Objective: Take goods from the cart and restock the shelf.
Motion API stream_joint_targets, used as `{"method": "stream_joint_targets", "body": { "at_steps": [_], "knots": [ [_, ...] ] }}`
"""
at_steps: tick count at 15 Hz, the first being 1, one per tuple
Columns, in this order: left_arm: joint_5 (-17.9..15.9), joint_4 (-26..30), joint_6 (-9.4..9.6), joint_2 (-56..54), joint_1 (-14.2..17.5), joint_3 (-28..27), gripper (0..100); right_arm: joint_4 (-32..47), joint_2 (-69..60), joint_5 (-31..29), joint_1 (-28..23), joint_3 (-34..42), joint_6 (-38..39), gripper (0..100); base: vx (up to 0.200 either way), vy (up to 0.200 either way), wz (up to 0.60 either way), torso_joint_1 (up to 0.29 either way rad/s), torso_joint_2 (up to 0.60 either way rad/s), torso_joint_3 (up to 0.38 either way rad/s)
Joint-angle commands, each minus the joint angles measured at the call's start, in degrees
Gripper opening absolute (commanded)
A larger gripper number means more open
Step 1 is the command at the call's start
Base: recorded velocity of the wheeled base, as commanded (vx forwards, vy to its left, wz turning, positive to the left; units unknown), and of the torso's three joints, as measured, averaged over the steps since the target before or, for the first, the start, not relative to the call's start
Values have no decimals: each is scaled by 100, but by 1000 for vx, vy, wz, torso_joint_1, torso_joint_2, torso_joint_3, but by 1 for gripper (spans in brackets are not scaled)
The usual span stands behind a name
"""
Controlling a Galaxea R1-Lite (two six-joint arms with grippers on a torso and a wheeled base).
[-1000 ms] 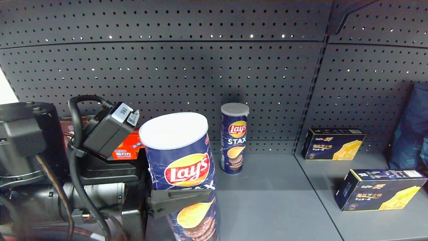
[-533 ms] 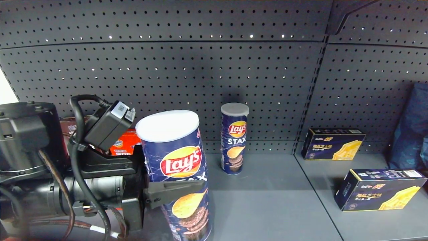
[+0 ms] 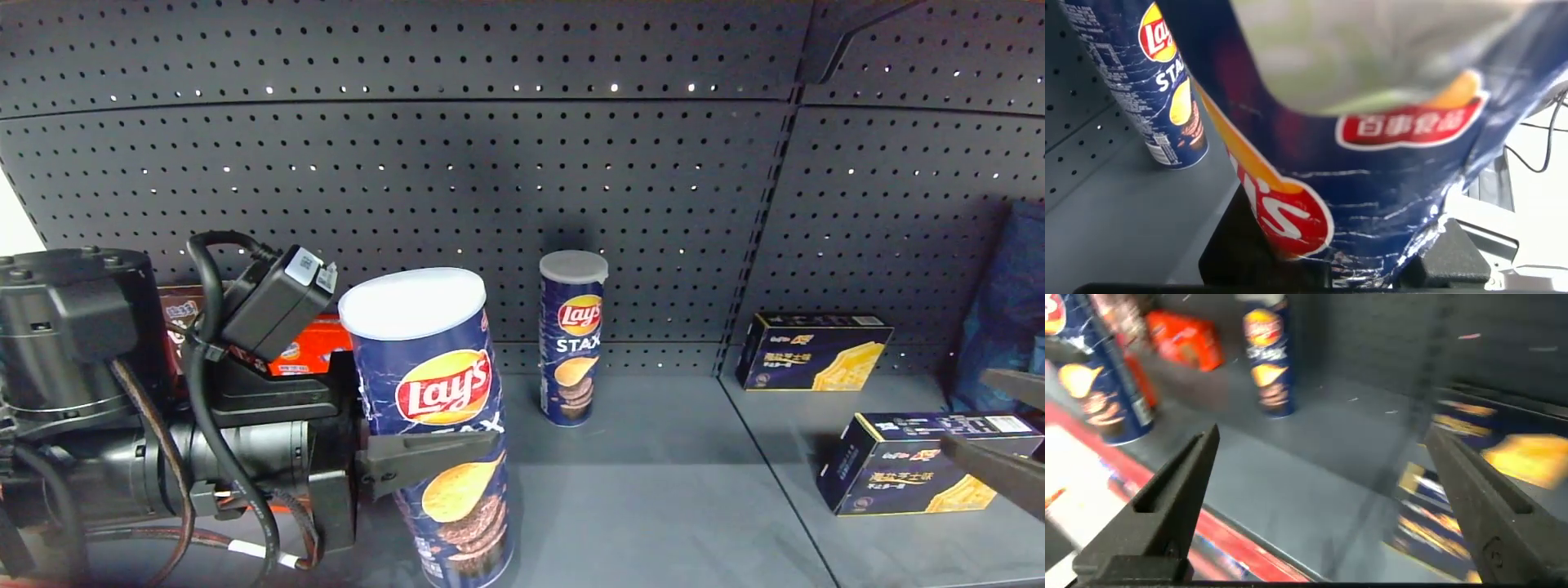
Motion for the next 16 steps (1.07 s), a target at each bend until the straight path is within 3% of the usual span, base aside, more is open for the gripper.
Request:
{"method": "stream_joint_targets", "body": {
  "at_steps": [1,4,8,12,16],
  "knots": [
    [-2,1,2,21,-2,-8,0,-311,1261,3,262,-343,-259,100,0,0,0,0,0,0],
    [7,1,2,64,7,-17,0,-1295,2211,21,288,-405,-330,100,0,0,0,0,0,0],
    [15,1,-7,64,7,-8,0,-1550,2984,38,288,-677,-338,100,0,0,0,0,0,0],
    [51,1,-7,126,7,-34,0,-2315,3828,91,437,-1064,-356,100,0,0,0,0,0,0],
    [86,1,-7,135,7,-43,0,-2438,4346,126,622,-1319,-409,100,0,0,0,0,0,0]
  ]
}}
